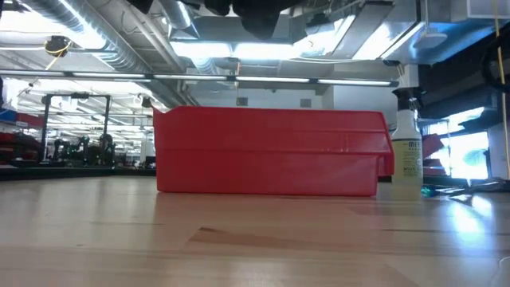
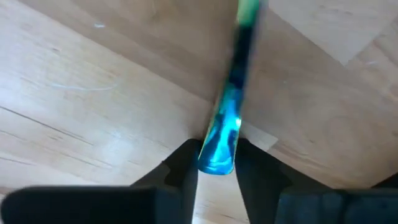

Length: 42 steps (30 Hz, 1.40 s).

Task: Sort silverware
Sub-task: Put the purple fork into the top red bin

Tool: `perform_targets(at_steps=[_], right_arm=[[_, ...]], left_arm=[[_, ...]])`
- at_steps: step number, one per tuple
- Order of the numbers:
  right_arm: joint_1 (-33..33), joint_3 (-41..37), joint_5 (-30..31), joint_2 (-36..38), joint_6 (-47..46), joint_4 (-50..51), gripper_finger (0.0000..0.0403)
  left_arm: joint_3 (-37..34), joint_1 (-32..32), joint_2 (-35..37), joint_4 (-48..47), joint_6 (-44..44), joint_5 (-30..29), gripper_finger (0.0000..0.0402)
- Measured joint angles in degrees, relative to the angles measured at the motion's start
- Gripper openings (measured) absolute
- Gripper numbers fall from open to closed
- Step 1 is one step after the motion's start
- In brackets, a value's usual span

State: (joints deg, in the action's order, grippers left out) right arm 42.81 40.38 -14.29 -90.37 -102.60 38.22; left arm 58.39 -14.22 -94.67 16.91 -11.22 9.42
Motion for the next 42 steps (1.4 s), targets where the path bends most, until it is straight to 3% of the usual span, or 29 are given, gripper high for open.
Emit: perform_targets(at_steps=[6, 15, 23, 28, 42], right_arm=[[0.0, 0.0, 0.2, 0.0, -0.5, 0.3, 0.0043], [0.1, 2.3, 1.8, -0.3, 1.8, 2.1, 0.004], [-0.1, 6.3, 6.8, -0.3, 5.0, 6.1, 0.0029], [-0.1, 8.4, 6.8, 0.9, 6.3, 5.6, 0.0], [-0.1, 8.5, 12.8, 1.7, 6.8, 9.8, 0.001]], left_arm=[[0.0, 0.0, 0.0, 0.0, 0.6, -0.1, 0.0102], [0.0, 0.0, 0.0, 0.0, 0.7, -0.1, 0.0102], [0.0, 0.0, 0.0, 2.9, 1.9, -6.4, 0.0102], [0.0, -0.1, 0.5, 3.7, 1.9, -8.2, 0.0102], [0.1, 0.0, 0.7, 3.5, 2.0, -9.7, 0.0102]])
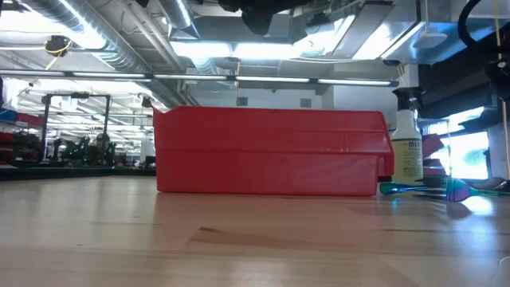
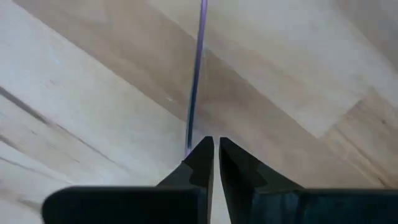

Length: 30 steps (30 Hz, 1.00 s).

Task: Sort silverware
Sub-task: Put the purple fork into the top red bin

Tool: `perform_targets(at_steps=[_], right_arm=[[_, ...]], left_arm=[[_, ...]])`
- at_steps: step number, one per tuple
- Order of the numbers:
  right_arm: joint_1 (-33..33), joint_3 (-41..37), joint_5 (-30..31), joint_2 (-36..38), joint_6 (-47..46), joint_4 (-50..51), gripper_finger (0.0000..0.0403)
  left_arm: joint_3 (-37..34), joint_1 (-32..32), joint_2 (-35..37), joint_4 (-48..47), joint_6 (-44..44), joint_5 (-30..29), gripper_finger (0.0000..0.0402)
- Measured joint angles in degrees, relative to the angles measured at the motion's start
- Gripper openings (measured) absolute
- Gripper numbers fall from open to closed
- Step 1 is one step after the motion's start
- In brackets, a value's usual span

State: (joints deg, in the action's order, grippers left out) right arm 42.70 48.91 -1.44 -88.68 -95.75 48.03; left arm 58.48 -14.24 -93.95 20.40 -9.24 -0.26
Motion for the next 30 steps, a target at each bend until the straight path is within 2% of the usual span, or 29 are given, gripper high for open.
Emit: perform_targets(at_steps=[4, 7, 13, 18, 23, 30], right_arm=[[0.0, 0.1, 3.3, 0.6, -0.5, 0.0, 0.0036], [0.0, 0.1, 6.5, 1.2, -1.5, 0.0, 0.0082], [-3.3, -1.4, 10.5, 1.3, 0.3, -3.7, 0.0181], [-7.4, -3.9, 11.5, 1.3, 3.3, -7.0, 0.0223], [-9.6, -7.5, 12.4, 1.3, 6.0, -9.5, 0.0214], [-9.7, -10.6, 13.7, 1.7, 6.3, -15.8, 0.0148]], left_arm=[[0.0, -1.0, 0.0, -0.8, -6.2, -0.1, 0.0102], [0.0, -1.9, 0.0, -1.5, -10.7, -0.1, 0.0102], [0.0, -2.1, 0.0, -1.9, -8.2, -2.0, 0.0102], [0.0, -2.7, 0.0, -1.5, -8.4, -2.0, 0.0102], [0.0, -3.4, 0.1, -2.1, -7.7, -1.9, 0.0102], [0.0, -3.4, 0.1, -3.2, -5.7, -1.9, 0.0102]])
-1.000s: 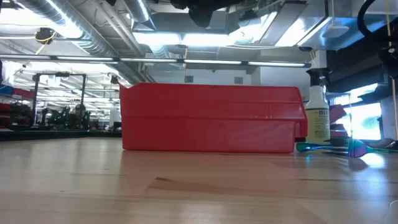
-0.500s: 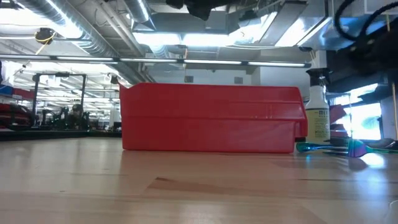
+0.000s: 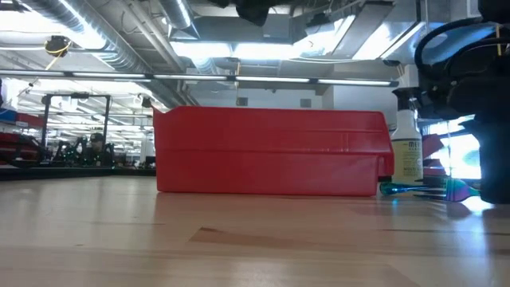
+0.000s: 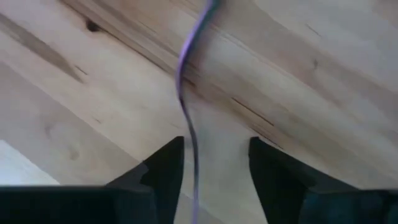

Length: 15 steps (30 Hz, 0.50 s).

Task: Sort silverware
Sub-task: Put the purple fork into the top red bin

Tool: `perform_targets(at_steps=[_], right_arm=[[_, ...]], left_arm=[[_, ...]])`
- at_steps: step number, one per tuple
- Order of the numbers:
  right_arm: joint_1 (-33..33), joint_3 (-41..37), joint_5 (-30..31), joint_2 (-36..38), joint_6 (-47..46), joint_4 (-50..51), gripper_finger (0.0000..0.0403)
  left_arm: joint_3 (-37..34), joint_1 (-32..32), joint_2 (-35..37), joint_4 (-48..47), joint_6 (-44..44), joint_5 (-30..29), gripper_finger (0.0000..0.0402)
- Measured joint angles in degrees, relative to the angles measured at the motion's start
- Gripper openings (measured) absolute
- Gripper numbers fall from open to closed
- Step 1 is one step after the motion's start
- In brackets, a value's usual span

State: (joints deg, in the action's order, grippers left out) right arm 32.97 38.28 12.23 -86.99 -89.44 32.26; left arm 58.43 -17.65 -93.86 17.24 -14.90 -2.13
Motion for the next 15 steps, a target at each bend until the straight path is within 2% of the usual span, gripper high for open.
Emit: perform_targets(at_steps=[9, 15], right_arm=[[0.0, 0.0, 0.2, -0.2, 2.9, -1.9, 0.0013], [0.5, 0.1, -1.9, 2.8, 6.0, -4.4, 0.0003]], left_arm=[[0.0, 0.1, 0.0, -1.8, 0.2, 0.0, 0.0102], [0.0, 0.1, 0.0, -1.7, 1.3, 0.0, 0.0102]])
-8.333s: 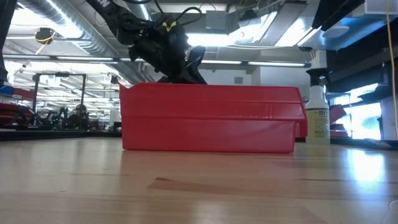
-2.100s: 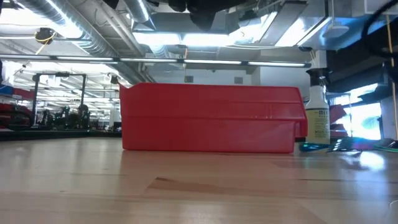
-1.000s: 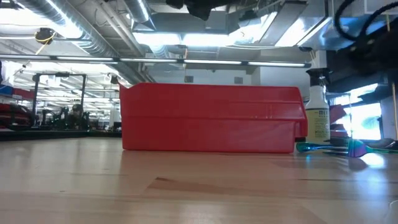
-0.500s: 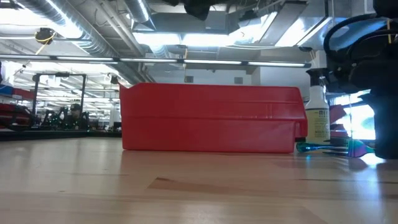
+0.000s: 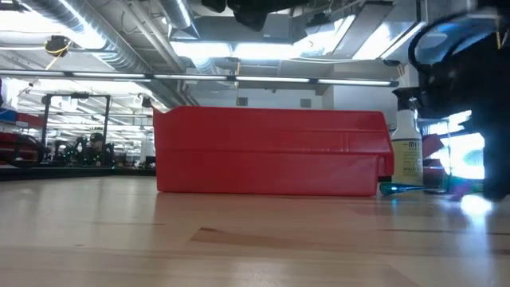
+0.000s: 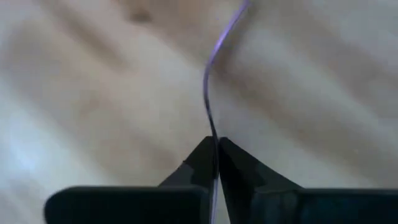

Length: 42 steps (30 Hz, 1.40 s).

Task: Sort silverware
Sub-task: Put the purple fork into the top red bin

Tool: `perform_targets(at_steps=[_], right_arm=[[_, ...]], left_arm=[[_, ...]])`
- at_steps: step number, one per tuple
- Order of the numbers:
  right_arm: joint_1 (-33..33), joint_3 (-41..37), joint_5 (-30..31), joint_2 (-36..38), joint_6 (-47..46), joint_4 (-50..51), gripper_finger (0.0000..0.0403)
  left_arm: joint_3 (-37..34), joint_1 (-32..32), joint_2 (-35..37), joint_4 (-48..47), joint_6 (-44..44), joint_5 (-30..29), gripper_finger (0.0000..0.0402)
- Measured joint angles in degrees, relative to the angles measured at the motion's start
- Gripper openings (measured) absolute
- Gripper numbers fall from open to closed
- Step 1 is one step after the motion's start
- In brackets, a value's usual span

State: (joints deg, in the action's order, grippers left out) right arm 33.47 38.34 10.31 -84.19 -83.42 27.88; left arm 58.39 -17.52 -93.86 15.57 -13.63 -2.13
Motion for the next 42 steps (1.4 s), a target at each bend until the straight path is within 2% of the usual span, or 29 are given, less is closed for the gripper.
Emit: perform_targets(at_steps=[5, 10, 14, 17, 22, 24, 26, 30, 34, 38, 42], right_arm=[[2.4, 2.8, 0.2, 5.1, 1.9, 0.8, 0.0001], [7.1, 6.2, 5.9, 10.9, 1.8, 3.0, 0.0], [11.0, 8.0, 17.1, 15.7, 1.4, 5.0, 0.0], [13.1, 9.0, 28.7, 18.3, 3.3, 4.6, 0.0], [12.9, 10.1, 44.4, 19.6, 16.6, -0.6, 0.0], [11.9, 10.1, 51.4, 19.6, 22.2, -5.3, 0.0], [10.7, 10.1, 55.7, 19.6, 30.8, -11.1, 0.0], [7.1, 10.1, 55.2, 19.6, 48.9, -25.2, 0.0], [3.4, 10.1, 49.1, 19.1, 62.4, -38.9, 0.0], [0.1, 10.1, 43.8, 18.2, 69.8, -46.7, 0.0], [-3.5, 10.1, 37.6, 16.7, 73.7, -51.5, 0.0]], left_arm=[[0.0, 0.0, 0.0, 2.2, 5.1, 0.0, 0.0102], [0.0, 0.0, 0.0, 3.9, 11.1, 0.0, 0.0102], [0.0, 0.5, 0.0, 6.8, 17.4, 0.0, 0.0102], [0.0, 0.8, 0.0, 9.5, 20.2, 1.1, 0.0102], [0.0, 0.9, 0.0, 11.1, 20.6, 1.7, 0.0108], [0.0, 1.1, 0.0, 11.2, 22.5, 2.1, 0.0123], [0.0, 1.4, 0.0, 11.7, 24.2, 2.0, 0.0145], [0.0, 1.7, 0.0, 14.3, 28.2, -1.4, 0.0199], [0.0, 2.8, 0.0, 15.6, 34.0, -7.0, 0.0243], [0.0, 4.3, -0.1, 17.7, 40.4, -9.3, 0.0262], [0.0, 5.0, -0.1, 21.6, 41.3, -10.2, 0.0265]])
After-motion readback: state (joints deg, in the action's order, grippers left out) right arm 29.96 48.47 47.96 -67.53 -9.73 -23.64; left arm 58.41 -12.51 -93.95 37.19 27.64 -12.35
